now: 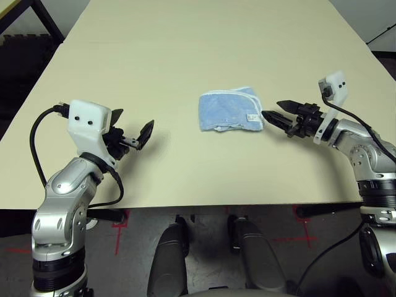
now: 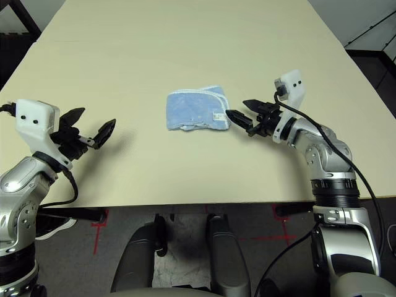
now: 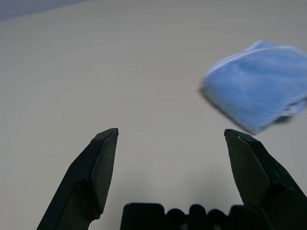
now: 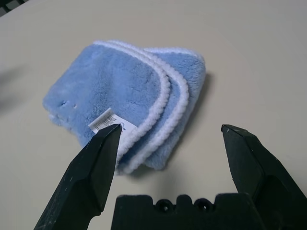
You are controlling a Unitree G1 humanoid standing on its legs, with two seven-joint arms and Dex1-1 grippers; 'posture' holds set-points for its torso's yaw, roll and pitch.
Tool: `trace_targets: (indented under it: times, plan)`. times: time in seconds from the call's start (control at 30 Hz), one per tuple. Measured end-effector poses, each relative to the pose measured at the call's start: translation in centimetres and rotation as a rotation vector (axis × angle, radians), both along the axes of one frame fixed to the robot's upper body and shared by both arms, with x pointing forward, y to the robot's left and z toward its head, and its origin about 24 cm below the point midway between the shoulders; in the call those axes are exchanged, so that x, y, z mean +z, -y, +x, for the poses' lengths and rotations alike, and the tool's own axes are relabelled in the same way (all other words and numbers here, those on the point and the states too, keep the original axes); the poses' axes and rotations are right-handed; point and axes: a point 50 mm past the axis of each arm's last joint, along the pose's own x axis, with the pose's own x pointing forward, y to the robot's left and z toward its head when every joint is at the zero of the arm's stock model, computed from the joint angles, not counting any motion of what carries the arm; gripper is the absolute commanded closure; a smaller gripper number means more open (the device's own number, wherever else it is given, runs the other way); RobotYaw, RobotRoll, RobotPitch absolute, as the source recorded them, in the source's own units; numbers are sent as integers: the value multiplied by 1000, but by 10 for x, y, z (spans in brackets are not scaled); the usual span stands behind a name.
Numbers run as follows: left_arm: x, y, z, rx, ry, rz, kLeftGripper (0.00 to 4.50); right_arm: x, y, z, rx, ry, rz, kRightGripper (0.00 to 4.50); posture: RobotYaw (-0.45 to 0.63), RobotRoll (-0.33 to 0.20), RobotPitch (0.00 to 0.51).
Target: Fold the towel and set it aside.
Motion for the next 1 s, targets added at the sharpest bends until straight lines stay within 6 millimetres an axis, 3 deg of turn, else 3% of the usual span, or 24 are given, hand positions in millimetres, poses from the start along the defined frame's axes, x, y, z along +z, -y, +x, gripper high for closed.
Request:
trace_targets:
  times: [0.2,0.5,1.0]
  plan:
    - [6,4,-4,-145,42,30,16,2,12,-5,-7,-36,44,0,-129,0,200]
    - [16,-1,2,-217,98,81,16,-12,20,-15,-34,-250,97,0,-139,0,202]
    - [13,5,3,-293,92,73,16,-12,6,-10,-14,-294,95,0,-116,0,214]
